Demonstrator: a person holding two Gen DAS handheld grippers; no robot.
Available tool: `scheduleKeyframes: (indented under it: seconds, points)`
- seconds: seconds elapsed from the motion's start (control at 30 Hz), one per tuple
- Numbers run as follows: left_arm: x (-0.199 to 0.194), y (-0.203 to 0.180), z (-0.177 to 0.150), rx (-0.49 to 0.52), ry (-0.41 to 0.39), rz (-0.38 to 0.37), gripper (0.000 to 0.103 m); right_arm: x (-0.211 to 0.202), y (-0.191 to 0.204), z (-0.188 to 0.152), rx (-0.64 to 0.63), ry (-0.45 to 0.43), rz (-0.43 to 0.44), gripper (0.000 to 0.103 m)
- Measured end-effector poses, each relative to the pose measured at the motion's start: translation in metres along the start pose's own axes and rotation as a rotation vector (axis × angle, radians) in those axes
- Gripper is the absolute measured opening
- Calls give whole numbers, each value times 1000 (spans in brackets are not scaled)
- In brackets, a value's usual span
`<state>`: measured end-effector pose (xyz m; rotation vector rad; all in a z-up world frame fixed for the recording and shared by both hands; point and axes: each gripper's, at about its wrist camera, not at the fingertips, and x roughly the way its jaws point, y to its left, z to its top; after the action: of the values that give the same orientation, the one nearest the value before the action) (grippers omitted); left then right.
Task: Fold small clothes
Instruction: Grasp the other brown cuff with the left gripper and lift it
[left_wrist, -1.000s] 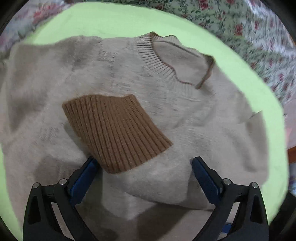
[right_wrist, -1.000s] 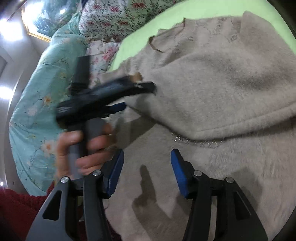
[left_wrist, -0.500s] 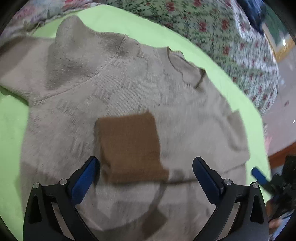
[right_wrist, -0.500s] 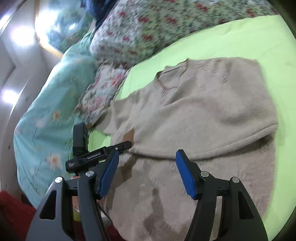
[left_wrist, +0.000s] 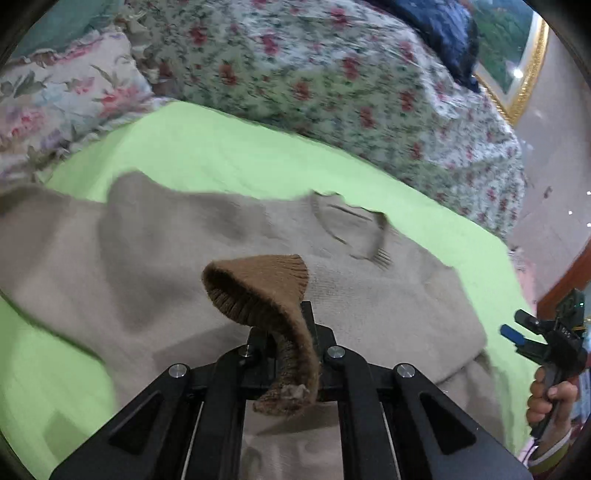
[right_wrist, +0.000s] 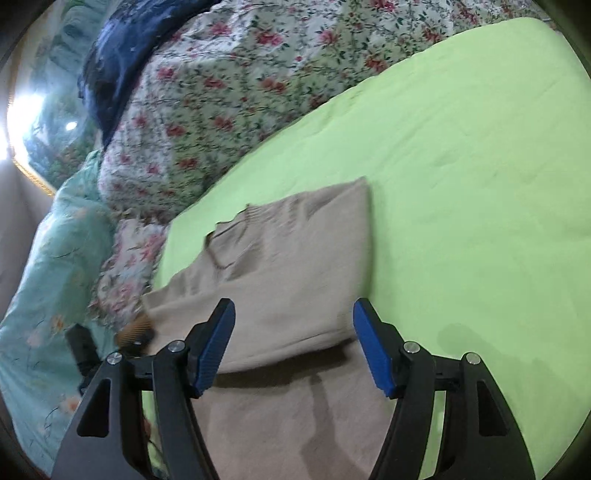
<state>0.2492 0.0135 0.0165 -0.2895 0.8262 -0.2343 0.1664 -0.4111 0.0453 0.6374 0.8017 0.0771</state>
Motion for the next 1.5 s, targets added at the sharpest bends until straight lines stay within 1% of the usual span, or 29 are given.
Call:
scheduleKeyframes:
  seconds: [0.13, 0.2, 0.37, 0.4, 0.43, 0.47, 0.5, 0.57, 0.6, 0.67, 0.77, 0.83, 0.87, 0.9, 0.93, 0.97, 1.0, 1.03, 1.07, 1.1, 1.13, 1.2, 1.27, 1.3, 1.33, 1.37, 1.4, 1.43, 1.5]
  points:
    - [9, 21, 6, -21, 24, 33, 7, 32, -4, 12, -5, 28, -71, 67]
    - [9, 32, 3, -44, 39, 15, 7, 51, -6, 17, -3, 56, -92, 67]
    - [21, 28, -7, -36, 80, 24, 8, 91, -5, 17, -34, 137, -119, 67]
    - [18, 29, -10, -37, 84, 23, 8, 96, -4, 14, -47, 147, -125, 58]
    - [19, 28, -11, -38, 89, 19, 8, 99, -1, 13, -80, 154, -142, 15]
    - [18, 26, -11, -37, 92, 14, 8, 99, 1, 13, -106, 168, -170, 11]
    - [17, 24, -11, -35, 92, 3, 8, 95, 0, 15, -103, 157, -169, 11]
    - [15, 14, -11, -31, 88, -49, 8, 77, -7, 24, -78, 103, -158, 9]
    - [16, 9, -10, -26, 88, -76, 8, 70, -13, 28, -66, 82, -172, 9]
    - [22, -1, -8, -11, 95, -87, 8, 67, -26, 31, -46, 86, -196, 9]
    - [40, -3, -12, -3, 129, -40, 8, 76, -34, 25, -35, 131, -237, 10]
    - [44, 2, -14, -18, 147, -42, 8, 63, -27, 22, -42, 78, -302, 17]
    - [43, 4, -14, -19, 144, -42, 8, 53, -15, 19, -69, 28, -357, 18]
    - [42, 6, -15, -18, 143, -43, 8, 46, -1, 15, -98, -16, -370, 20]
    - [42, 7, -16, -19, 146, -45, 9, 40, 10, 12, -127, -43, -342, 23]
    - [43, 7, -16, -17, 148, -44, 9, 39, 23, 6, -166, -39, -283, 28]
    - [43, 7, -16, -13, 150, -41, 9, 45, 32, 1, -201, -5, -234, 41]
    - [44, 7, -17, -4, 151, -31, 10, 57, 38, -6, -223, 58, -196, 46]
    - [45, 8, -17, 0, 151, -24, 11, 66, 37, -9, -223, 92, -197, 46]
    - [44, 11, -18, 0, 152, -17, 13, 74, 31, -12, -220, 115, -243, 45]
    - [43, 19, -21, -10, 160, -18, 17, 78, 19, -12, -203, 120, -300, 35]
    - [37, 31, -24, -22, 162, -16, 17, 69, -1, -9, -105, 95, -246, 27]
    - [22, 46, -28, -32, 151, 4, 17, 55, -5, -7, -52, 78, -226, 30]
    - [12, 54, -29, -46, 142, 7, 16, 47, -2, -8, -56, 63, -234, 35]
    - [2, 64, -30, -63, 129, 10, 18, 41, 4, -10, -68, 52, -238, 45]
    - [-7, 71, -31, -76, 116, 17, 20, 35, 10, -13, -80, 45, -227, 50]
    - [-16, 79, -31, -88, 102, 30, 28, 32, 17, -20, -88, 38, -207, 55]
    - [-27, 91, -32, -110, 80, 47, 38, 25, 22, -26, -102, 33, -180, 56]
    - [-43, 111, -32, -147, 45, 80, 49, 20, 39, -39, -132, 39, -143, 57]
